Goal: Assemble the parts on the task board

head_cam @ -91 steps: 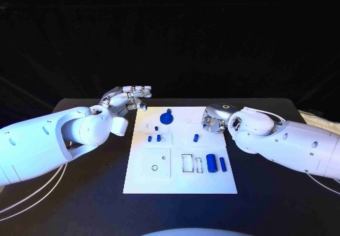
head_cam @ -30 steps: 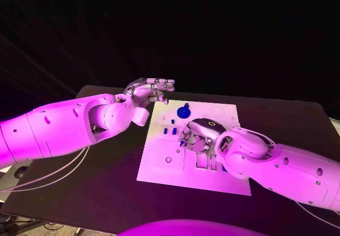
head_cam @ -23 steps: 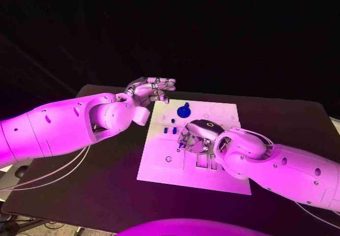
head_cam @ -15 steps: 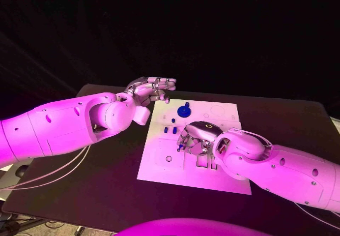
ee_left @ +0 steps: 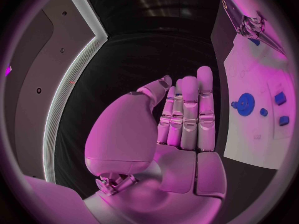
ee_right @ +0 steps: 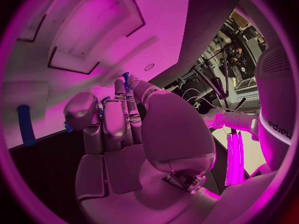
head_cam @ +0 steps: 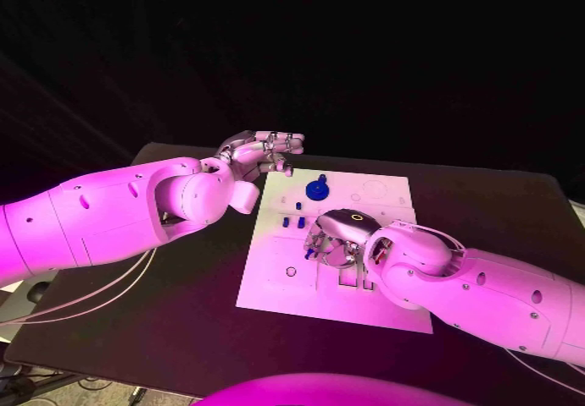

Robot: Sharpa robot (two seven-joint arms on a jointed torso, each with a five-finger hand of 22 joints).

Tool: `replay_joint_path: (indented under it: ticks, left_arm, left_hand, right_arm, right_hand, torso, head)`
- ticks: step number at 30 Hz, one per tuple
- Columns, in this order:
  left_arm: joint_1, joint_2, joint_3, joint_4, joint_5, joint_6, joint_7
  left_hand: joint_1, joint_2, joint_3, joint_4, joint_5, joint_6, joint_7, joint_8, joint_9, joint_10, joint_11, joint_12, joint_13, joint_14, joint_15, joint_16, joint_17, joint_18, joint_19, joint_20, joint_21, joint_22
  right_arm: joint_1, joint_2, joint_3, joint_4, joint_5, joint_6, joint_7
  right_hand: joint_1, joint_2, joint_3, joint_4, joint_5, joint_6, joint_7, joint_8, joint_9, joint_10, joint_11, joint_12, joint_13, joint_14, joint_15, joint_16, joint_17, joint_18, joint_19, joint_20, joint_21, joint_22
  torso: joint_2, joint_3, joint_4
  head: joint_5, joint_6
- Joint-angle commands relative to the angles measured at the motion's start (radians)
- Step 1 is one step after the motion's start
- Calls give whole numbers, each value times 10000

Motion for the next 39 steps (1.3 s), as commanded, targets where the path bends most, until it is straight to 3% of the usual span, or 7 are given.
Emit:
replay_joint_path:
  ticks: [1,13,17,20,23,34,39]
  left_arm:
    - [5,25,7,16,-85,199,12]
    - [7,27,7,29,-134,210,-2]
    - [7,25,7,31,-135,207,-7]
    - [8,23,7,32,-135,204,-21]
    - [8,22,7,30,-136,202,-36]
    - [8,20,7,16,-137,219,-79]
    - [7,13,7,-7,-155,211,-89]
  left_hand:
    - [95,-30,-35,-51,17,-76,-12,-10,-16,-63,25,52,13,-53,-3,-19,-15,114,-62,-6,-22,-8]
    - [86,-29,-48,-46,15,-85,-7,-11,-18,-75,31,57,13,-58,2,-21,-19,113,-62,-4,-32,-15]
    - [86,-29,-48,-46,15,-85,-7,-11,-18,-75,31,57,13,-58,2,-21,-19,113,-62,-4,-32,-15]
    - [86,-29,-48,-46,15,-85,-7,-11,-18,-75,31,57,13,-58,2,-21,-19,113,-62,-4,-32,-15]
    - [86,-29,-48,-46,15,-85,-7,-11,-18,-75,31,57,13,-58,2,-21,-19,113,-62,-4,-32,-15]
    - [80,-27,-59,-43,9,-92,-4,-11,-19,-86,34,62,14,-63,5,-23,-24,113,-63,-1,-43,-23]
    - [75,-25,-66,-40,3,-97,-1,-11,-20,-94,37,64,14,-66,8,-25,-26,112,-63,1,-49,-28]
  right_arm:
    - [-20,63,-6,-1,-501,181,-336]
    - [-32,240,-47,-21,-1145,829,-764]
    - [-33,265,-63,-38,-1151,886,-835]
    - [-33,268,-71,-51,-1069,653,-960]
    - [-33,253,-74,-46,-1004,421,-1004]
    - [-44,-138,-66,368,-593,-856,-735]
    - [59,-788,97,1042,-117,-1076,-757]
  right_hand:
    - [62,5,-1,-52,50,46,-5,63,8,45,26,-35,-17,409,-10,51,11,-64,48,41,63,12]
    - [34,-42,-33,-70,44,18,21,39,6,35,51,-70,-41,407,14,61,16,-68,52,62,74,24]
    - [-163,-198,-144,-2,46,-283,173,-144,-62,-291,201,-285,-140,400,135,73,15,-72,20,137,40,-30]
    - [-415,-486,-340,85,43,-1040,481,-294,-241,-823,452,-506,-209,315,327,-124,-213,1,-198,272,-278,-508]
    - [-535,-672,-648,125,58,-1712,596,-273,-313,-1338,581,-527,-192,83,446,-528,-654,111,-494,391,-662,-1040]
    - [-415,-612,-1020,123,104,-1810,637,-205,-265,-1652,624,-253,-151,-42,493,-637,-859,185,-674,472,-876,-1327]
    - [-308,-483,-1049,126,188,-1550,622,-127,-223,-1459,580,50,-126,82,457,-469,-769,140,-515,477,-676,-1056]
  torso:
    - [-1,4,5]
    - [-2,-3,0]
    - [-1,-2,-6]
    - [-1,-3,-11]
    - [-1,5,-7]
    - [-6,14,-5]
    - [-1,12,-4]
  head:
    - [18,-18]
    - [-5,-34]
    - [-8,-44]
    - [-27,-43]
    - [-38,-44]
    - [-81,-1]
    - [-148,64]
